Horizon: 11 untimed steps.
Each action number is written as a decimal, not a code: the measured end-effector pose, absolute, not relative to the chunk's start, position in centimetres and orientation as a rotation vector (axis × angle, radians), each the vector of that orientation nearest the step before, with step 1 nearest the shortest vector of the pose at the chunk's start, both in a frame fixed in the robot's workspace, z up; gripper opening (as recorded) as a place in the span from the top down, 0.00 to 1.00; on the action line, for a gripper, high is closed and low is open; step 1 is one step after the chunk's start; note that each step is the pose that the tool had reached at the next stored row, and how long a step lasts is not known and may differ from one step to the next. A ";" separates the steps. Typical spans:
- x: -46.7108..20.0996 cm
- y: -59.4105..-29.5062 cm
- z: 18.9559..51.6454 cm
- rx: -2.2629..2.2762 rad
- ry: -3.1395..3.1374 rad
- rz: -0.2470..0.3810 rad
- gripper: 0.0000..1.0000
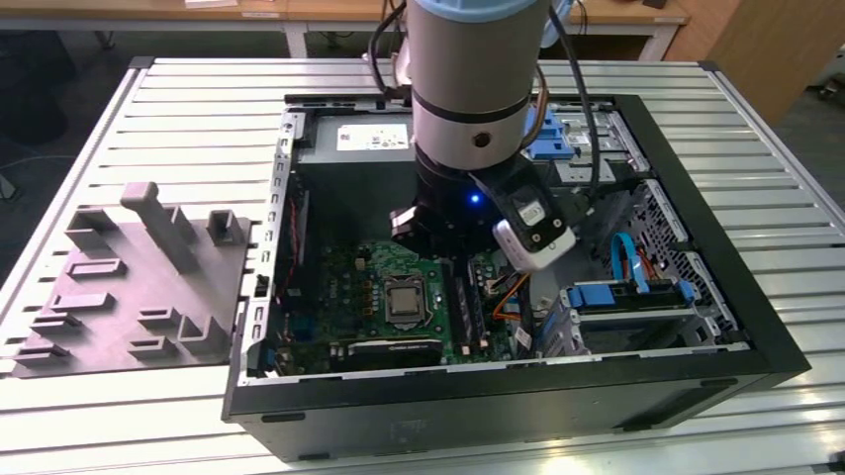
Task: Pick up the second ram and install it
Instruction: 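Insert the second ram into the second slot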
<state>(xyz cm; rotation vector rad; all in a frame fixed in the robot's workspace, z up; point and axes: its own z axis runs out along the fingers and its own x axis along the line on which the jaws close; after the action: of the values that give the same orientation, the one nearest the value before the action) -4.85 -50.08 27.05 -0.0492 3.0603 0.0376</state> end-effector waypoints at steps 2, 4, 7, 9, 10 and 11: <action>-4.8 -50.1 26.8 -0.049 3.060 0.038 0.89; -4.8 -50.1 26.8 -0.049 3.060 0.037 0.89; -4.7 -50.1 26.7 -0.049 3.060 0.038 0.89; -4.4 -50.1 26.6 -0.049 3.060 0.037 0.89; -4.4 -50.1 26.5 -0.049 3.060 0.038 0.89; -4.3 -50.1 26.4 -0.049 3.060 0.038 0.89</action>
<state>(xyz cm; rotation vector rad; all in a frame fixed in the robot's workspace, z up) -4.32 -50.08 26.43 -0.0492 3.0603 0.0377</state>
